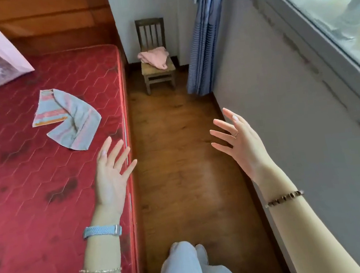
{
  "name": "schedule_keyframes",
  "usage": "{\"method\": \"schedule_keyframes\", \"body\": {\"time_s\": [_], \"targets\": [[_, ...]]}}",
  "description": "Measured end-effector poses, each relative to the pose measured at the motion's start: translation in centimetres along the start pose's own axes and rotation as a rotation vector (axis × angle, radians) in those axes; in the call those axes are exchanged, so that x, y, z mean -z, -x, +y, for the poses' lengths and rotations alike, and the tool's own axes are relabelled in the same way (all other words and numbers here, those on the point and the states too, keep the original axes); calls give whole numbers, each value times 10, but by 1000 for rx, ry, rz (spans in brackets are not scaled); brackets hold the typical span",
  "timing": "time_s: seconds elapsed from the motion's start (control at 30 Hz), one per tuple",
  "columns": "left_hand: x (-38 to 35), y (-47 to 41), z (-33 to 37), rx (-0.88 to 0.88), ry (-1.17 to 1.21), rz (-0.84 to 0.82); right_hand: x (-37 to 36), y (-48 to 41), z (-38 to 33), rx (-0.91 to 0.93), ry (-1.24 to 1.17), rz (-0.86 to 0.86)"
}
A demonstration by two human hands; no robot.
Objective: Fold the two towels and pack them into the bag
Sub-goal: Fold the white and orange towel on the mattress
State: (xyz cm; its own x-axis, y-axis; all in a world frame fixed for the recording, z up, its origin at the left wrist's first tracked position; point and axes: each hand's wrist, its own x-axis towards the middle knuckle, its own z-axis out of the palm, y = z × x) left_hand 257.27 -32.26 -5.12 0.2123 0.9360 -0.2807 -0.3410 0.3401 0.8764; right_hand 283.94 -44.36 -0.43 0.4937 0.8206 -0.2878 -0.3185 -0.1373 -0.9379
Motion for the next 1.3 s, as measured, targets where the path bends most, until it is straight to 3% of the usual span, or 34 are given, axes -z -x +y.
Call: {"method": "schedule_keyframes", "body": {"time_s": [0.7, 1.3], "targets": [[-14, -249, 97, -75, 101, 109, -142, -279, -60, 41, 85, -277], [-49, -382, 111, -107, 160, 301, -182, -471, -89, -49, 66, -399]]}}
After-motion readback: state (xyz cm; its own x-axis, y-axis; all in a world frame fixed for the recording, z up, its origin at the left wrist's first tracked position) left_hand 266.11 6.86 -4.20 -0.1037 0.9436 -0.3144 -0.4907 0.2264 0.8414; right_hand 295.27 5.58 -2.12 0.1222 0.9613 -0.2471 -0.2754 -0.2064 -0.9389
